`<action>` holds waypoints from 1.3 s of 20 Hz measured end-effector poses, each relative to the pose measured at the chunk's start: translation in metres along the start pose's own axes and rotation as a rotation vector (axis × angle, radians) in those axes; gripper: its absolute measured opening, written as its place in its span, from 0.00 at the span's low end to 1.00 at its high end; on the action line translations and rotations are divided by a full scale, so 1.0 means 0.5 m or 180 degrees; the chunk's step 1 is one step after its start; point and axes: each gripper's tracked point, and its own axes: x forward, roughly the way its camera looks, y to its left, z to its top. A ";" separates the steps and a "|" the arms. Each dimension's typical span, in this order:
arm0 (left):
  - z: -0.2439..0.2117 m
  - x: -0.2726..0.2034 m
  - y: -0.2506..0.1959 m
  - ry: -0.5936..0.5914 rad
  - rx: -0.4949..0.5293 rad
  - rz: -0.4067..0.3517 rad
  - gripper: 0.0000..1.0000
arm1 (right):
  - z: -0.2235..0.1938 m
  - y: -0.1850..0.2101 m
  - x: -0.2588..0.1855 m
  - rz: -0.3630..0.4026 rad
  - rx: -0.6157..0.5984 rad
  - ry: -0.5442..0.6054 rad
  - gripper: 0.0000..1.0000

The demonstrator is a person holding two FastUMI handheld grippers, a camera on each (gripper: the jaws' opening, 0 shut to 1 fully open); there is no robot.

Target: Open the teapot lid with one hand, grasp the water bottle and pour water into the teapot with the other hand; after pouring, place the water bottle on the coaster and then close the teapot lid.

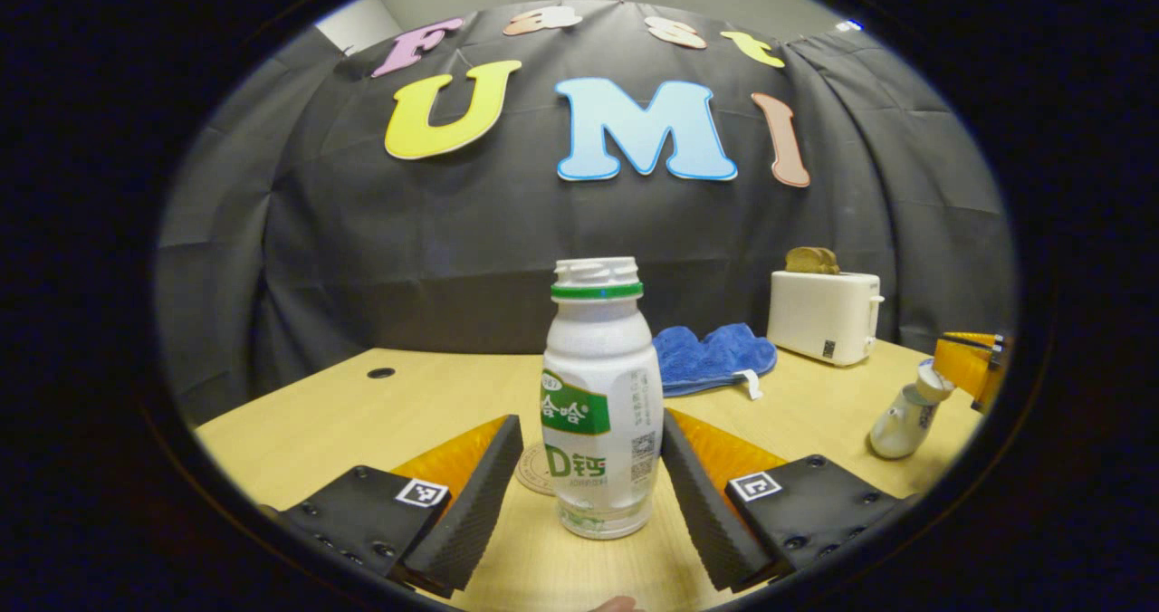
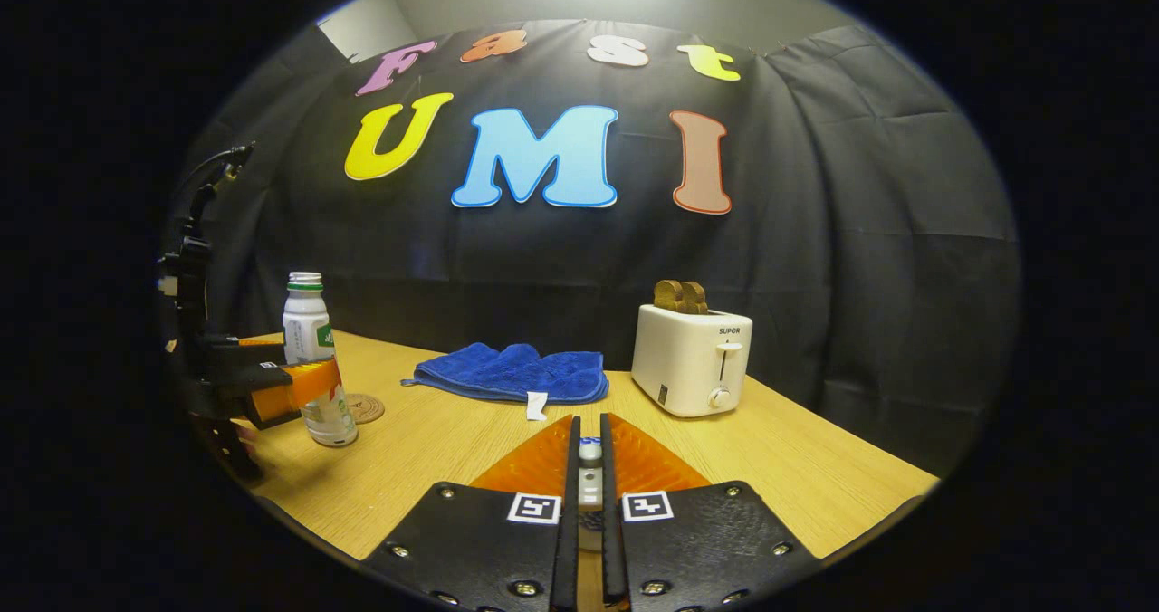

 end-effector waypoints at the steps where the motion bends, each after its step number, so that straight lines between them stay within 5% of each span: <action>1: 0.000 0.005 -0.002 -0.0011 0.0027 -0.0005 1.00 | 0.000 0.001 0.002 0.0005 0.0010 0.0009 0.11; 4: 0.002 0.018 -0.010 -0.0045 0.0105 -0.0018 1.00 | -0.007 0.005 0.002 0.0034 0.0002 0.0031 0.11; 12: 0.004 -0.005 -0.021 -0.0020 -0.0086 -0.0140 0.72 | 0.030 0.043 -0.046 0.0238 -0.0011 -0.0155 0.10; 13: 0.004 -0.010 -0.019 -0.0024 -0.0045 -0.0124 0.80 | 0.037 0.051 -0.064 0.0276 0.0023 -0.0189 0.11; 18: 0.021 -0.032 -0.033 -0.0077 0.0099 -0.0181 0.80 | 0.048 0.090 -0.174 0.0490 0.0143 -0.0243 0.10; 20: 0.026 -0.035 -0.040 -0.0077 0.0202 -0.0181 0.72 | 0.050 0.095 -0.218 0.0552 0.0175 -0.0277 0.10; 21: 0.024 -0.036 -0.042 -0.0066 0.0250 -0.0164 0.80 | 0.051 0.094 -0.237 0.0564 0.0219 -0.0290 0.10; 23: 0.024 -0.039 -0.053 -0.0047 0.0347 -0.0166 0.72 | 0.046 0.096 -0.264 0.0600 0.0293 -0.0288 0.11; 25: 0.027 -0.038 -0.064 -0.0034 0.0506 -0.0164 0.80 | 0.037 0.094 -0.286 0.0605 0.0263 -0.0286 0.11; 26: 0.032 -0.039 -0.072 -0.0051 0.0595 -0.0180 0.72 | 0.031 0.088 -0.294 0.0593 0.0260 -0.0283 0.11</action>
